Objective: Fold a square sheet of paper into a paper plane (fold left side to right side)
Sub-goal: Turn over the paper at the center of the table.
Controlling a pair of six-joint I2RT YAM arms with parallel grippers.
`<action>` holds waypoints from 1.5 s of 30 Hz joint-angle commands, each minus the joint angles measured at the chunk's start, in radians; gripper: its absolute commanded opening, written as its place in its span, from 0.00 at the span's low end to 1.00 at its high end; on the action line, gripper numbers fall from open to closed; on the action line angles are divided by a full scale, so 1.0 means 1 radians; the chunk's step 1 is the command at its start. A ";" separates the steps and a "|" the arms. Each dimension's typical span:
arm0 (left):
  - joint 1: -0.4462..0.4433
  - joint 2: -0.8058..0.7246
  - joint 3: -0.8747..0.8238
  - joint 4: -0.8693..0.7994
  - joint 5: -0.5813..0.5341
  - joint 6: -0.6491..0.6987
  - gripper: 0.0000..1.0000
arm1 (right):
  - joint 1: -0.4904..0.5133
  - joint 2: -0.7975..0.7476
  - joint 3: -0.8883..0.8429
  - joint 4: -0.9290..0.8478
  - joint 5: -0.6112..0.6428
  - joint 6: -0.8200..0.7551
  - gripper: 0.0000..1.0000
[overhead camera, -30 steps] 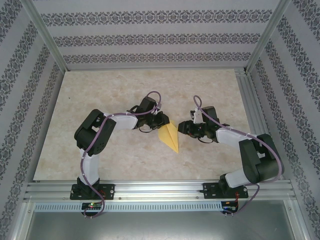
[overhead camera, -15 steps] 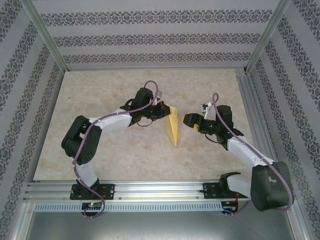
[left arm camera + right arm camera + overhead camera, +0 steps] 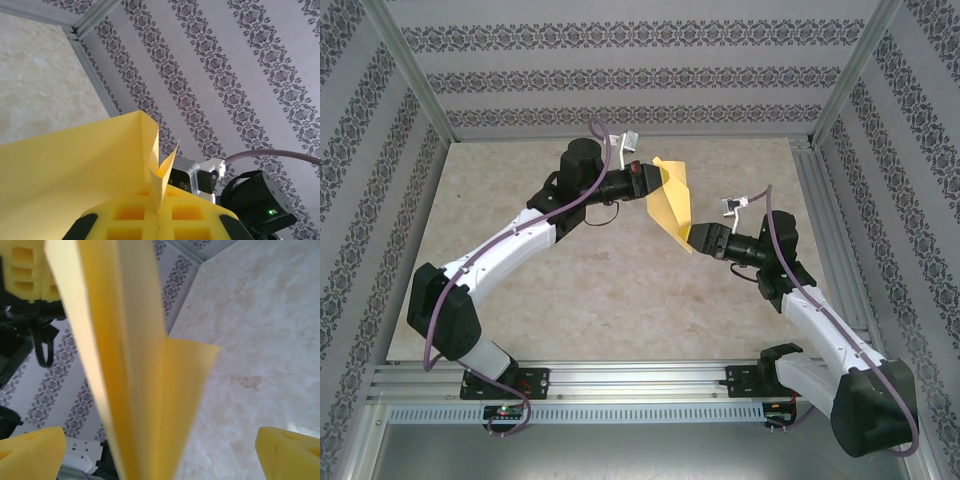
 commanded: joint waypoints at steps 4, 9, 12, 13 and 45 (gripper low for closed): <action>-0.013 -0.006 -0.003 0.080 0.056 -0.036 0.06 | 0.062 0.035 0.092 0.098 -0.012 0.094 0.86; -0.014 -0.007 -0.026 0.123 0.070 -0.062 0.06 | 0.062 0.026 0.106 0.104 -0.005 0.116 0.68; -0.013 -0.014 -0.028 0.120 0.072 -0.057 0.06 | 0.060 0.026 0.102 0.088 -0.001 0.110 0.58; -0.012 -0.015 -0.029 0.115 0.071 -0.054 0.06 | 0.059 0.026 0.100 0.083 0.001 0.108 0.55; 0.098 -0.431 -0.188 -0.687 -0.828 0.137 0.75 | 0.540 0.290 0.559 -1.111 1.274 -0.573 0.00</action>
